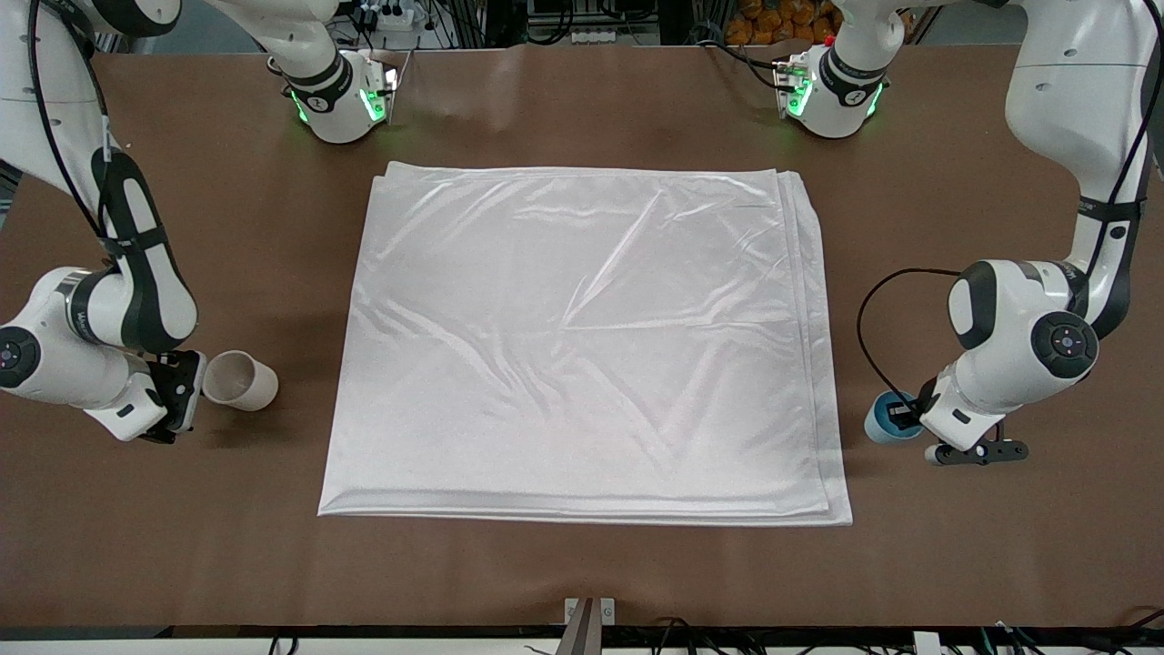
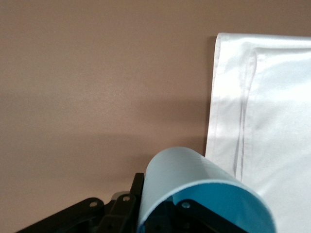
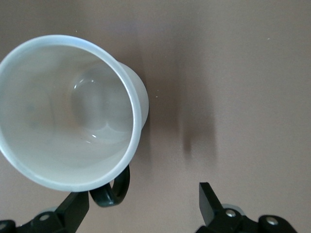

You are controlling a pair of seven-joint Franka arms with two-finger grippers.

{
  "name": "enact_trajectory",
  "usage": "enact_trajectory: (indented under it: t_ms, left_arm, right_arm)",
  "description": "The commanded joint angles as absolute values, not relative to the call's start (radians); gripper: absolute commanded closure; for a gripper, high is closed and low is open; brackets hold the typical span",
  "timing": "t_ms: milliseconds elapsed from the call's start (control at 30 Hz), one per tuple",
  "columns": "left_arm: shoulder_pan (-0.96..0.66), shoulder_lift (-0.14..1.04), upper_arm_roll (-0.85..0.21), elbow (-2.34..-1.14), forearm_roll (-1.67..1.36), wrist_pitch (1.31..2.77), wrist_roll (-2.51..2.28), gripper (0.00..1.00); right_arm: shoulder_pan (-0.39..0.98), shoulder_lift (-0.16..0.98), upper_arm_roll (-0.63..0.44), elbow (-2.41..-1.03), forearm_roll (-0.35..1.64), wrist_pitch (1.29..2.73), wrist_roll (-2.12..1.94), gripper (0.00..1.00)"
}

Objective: Place blue cup into white mug on cloth

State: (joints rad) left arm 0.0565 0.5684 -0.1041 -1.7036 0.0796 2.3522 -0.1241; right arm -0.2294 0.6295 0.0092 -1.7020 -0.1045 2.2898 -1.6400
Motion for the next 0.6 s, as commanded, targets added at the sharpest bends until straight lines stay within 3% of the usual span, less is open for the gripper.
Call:
enact_trajectory:
  t_ms: [0, 67, 333, 567]
  left_arm:
    - [0.052, 0.535, -0.106, -1.713, 0.097, 2.326, -0.129, 1.00]
    - [0.046, 0.529, -0.106, -1.713, 0.097, 2.321, -0.129, 1.00]
    - [0.040, 0.505, -0.106, -1.700, 0.097, 2.290, -0.126, 1.00]
    - [0.040, 0.465, -0.124, -1.698, 0.095, 2.247, -0.127, 1.00]
  right_arm:
    - [-0.242, 0.653, 0.017, -1.678, -0.107, 2.293, -1.666, 0.00]
    - [-0.242, 0.653, 0.017, -1.678, -0.107, 2.293, -1.667, 0.01]
    - [-0.239, 0.652, 0.017, -1.681, -0.106, 2.286, -1.690, 0.26]
    - [-0.238, 0.647, 0.020, -1.683, -0.106, 2.278, -1.706, 0.55]
